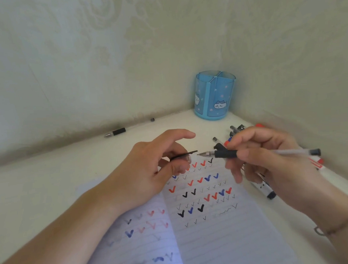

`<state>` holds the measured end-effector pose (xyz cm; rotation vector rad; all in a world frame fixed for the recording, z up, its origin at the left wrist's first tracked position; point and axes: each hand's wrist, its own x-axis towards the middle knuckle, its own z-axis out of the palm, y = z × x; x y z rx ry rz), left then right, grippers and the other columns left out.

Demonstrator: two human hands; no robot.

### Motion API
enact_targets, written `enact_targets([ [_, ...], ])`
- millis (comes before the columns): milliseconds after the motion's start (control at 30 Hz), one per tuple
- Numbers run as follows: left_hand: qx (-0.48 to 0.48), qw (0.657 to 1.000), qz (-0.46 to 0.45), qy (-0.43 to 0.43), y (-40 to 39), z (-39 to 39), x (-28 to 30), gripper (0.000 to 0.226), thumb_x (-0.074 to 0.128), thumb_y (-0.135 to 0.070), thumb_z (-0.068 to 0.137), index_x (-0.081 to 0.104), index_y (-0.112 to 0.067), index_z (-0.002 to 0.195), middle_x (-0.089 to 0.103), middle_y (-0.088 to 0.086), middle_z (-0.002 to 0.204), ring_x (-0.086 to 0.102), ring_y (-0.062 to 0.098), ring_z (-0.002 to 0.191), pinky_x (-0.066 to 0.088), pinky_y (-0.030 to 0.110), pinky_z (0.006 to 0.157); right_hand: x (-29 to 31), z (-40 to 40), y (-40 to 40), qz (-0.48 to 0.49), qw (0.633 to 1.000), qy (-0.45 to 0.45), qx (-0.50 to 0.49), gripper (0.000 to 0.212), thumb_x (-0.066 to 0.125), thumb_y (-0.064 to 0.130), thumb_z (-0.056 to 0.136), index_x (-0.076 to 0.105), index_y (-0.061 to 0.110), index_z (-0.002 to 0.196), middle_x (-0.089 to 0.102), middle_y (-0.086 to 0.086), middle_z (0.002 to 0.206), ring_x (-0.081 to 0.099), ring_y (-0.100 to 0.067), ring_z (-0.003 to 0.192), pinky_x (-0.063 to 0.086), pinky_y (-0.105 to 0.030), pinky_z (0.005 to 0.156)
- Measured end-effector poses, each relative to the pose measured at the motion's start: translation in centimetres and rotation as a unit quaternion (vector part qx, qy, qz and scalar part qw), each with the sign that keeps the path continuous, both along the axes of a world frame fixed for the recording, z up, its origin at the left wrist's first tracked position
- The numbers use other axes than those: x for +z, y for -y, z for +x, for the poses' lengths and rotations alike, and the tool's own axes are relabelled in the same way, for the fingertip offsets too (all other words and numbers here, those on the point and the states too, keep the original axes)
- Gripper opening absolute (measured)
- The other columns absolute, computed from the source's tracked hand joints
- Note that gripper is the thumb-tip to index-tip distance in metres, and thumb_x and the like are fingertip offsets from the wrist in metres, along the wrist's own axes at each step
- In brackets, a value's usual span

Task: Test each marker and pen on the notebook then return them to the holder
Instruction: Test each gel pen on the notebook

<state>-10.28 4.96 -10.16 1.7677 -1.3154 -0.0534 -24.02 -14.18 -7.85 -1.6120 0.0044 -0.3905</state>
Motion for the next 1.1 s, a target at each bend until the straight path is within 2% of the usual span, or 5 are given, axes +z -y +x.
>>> enact_targets([
  [200,-0.038,0.999,-0.028,0.021,0.2,-0.7,0.0,0.046,0.060,-0.015,0.093,0.042,-0.031,0.132,0.069,-0.012,0.092,0.068,0.009,0.077,0.055,0.019,0.073,-0.2,0.1,-0.5,-0.006,1.000,-0.004,-0.003,0.013,0.073,0.024,0.063,0.068,0.020,0.074,0.073,-0.016,0.071,0.059,-0.024,0.046,0.020,-0.029,0.042],
  [400,-0.048,0.998,-0.018,0.037,0.4,-0.9,-0.2,0.044,0.059,-0.013,0.094,0.043,-0.034,0.129,0.065,-0.011,0.084,0.058,0.008,0.064,0.050,0.022,0.064,-0.4,0.2,-1.6,0.007,1.000,0.018,-0.010,0.012,0.072,0.000,0.065,0.074,0.012,0.064,0.073,-0.018,0.067,0.057,-0.023,0.038,0.040,-0.011,0.039],
  [767,-0.030,0.998,-0.031,0.047,0.4,-0.8,-0.4,0.037,0.061,-0.015,0.092,0.049,-0.033,0.122,0.071,-0.011,0.087,0.054,0.006,0.061,0.051,0.029,0.062,-1.4,0.2,-2.1,-0.044,0.998,0.038,-0.037,0.006,0.075,0.010,0.066,0.074,0.010,0.071,0.075,-0.013,0.070,0.065,-0.025,0.047,0.053,-0.023,0.049],
  [967,0.012,0.998,-0.041,0.045,0.2,-0.2,0.0,0.037,0.059,-0.023,0.092,0.047,-0.035,0.124,0.066,-0.016,0.089,0.060,0.016,0.068,0.051,0.030,0.069,0.1,-0.3,1.5,-0.009,0.988,0.141,-0.055,0.042,0.072,0.059,0.069,0.078,0.019,0.078,0.072,-0.014,0.067,0.056,-0.036,0.048,0.030,-0.035,0.041],
  [1100,0.037,0.995,-0.016,0.095,-0.2,0.3,0.0,0.041,0.062,-0.027,0.091,0.045,-0.038,0.127,0.065,-0.019,0.093,0.057,0.013,0.068,0.046,0.023,0.068,-0.3,-0.2,2.0,-0.300,0.933,0.105,-0.166,0.019,0.071,0.047,0.072,0.074,0.028,0.070,0.071,0.005,0.071,0.061,-0.020,0.066,0.043,-0.030,0.058],
])
